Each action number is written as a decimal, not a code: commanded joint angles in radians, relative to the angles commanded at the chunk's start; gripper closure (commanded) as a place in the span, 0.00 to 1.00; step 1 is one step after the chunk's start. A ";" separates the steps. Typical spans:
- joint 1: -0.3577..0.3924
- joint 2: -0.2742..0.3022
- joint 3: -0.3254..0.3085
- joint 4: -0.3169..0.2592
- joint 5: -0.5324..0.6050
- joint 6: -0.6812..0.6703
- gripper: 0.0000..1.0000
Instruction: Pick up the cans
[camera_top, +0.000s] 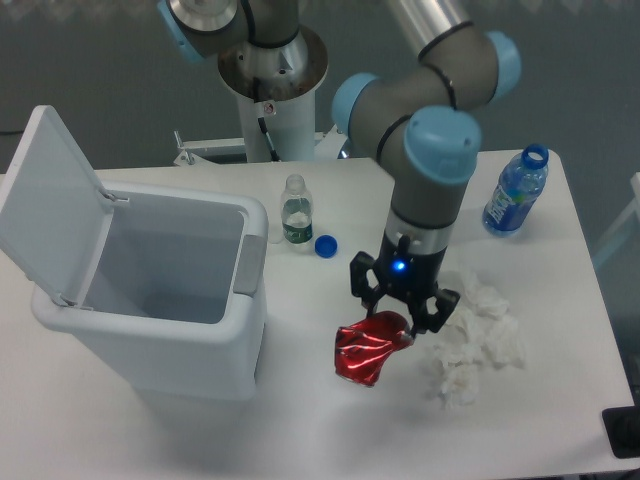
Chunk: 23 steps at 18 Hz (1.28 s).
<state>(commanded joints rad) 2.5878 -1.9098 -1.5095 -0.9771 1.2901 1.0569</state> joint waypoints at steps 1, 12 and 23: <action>0.000 0.000 0.003 0.000 0.000 0.000 0.45; 0.029 0.014 -0.011 0.000 -0.080 -0.002 0.45; 0.038 0.032 -0.024 0.000 -0.100 -0.002 0.45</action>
